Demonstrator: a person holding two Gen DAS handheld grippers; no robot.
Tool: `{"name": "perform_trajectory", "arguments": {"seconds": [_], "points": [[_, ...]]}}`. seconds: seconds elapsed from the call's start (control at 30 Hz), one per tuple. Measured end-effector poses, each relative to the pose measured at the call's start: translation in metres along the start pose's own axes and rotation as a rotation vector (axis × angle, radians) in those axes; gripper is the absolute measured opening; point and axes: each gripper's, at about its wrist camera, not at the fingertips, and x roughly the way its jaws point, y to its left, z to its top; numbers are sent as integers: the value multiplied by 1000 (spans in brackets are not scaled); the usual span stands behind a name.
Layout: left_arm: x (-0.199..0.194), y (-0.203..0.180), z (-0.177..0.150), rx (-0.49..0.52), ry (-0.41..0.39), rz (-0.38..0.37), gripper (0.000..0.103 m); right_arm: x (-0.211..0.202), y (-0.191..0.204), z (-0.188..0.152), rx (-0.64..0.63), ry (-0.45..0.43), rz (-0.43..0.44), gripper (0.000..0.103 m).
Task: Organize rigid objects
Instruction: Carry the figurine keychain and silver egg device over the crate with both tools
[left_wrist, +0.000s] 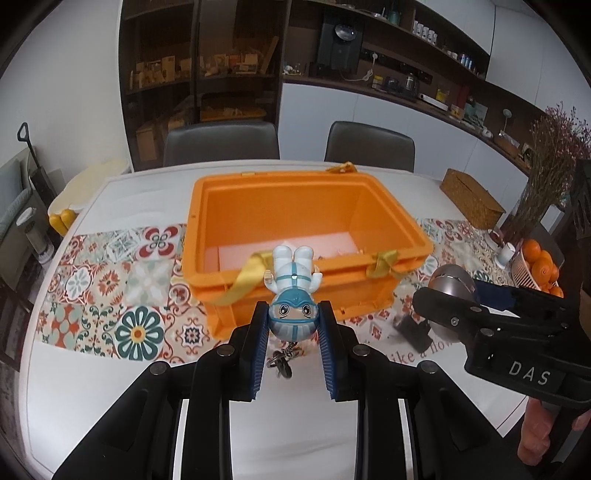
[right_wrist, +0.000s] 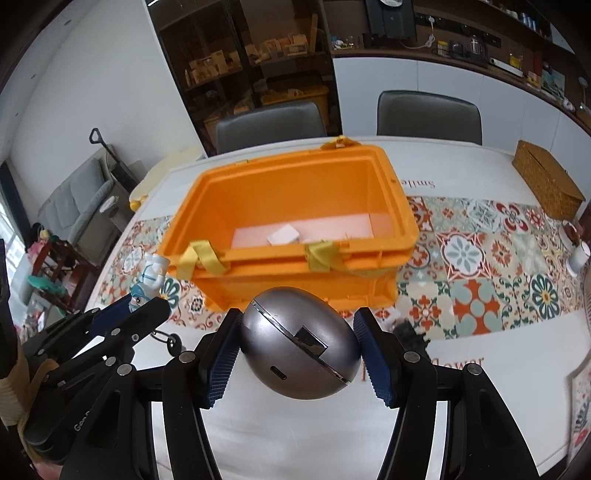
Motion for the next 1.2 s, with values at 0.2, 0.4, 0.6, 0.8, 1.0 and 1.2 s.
{"name": "perform_trajectory", "arguments": {"seconds": [0.2, 0.4, 0.6, 0.8, 1.0, 1.2], "points": [[-3, 0, 19, 12, -42, -3, 27, -3, 1, 14, -4, -31, 8, 62], [-2, -2, 38, 24, -66, -4, 27, -1, 3, 35, -11, -58, 7, 62], [2, 2, 58, 19, -75, -2, 27, 3, 6, 55, -12, -70, -8, 62], [5, 6, 78, 31, -93, 16, 27, 5, 7, 77, -11, -84, -13, 62], [17, 12, 99, 38, -86, 28, 27, 10, 9, 99, -16, -89, -29, 62], [44, 18, 111, 50, -41, 51, 27, 29, 7, 117, -15, -56, -43, 62]]}}
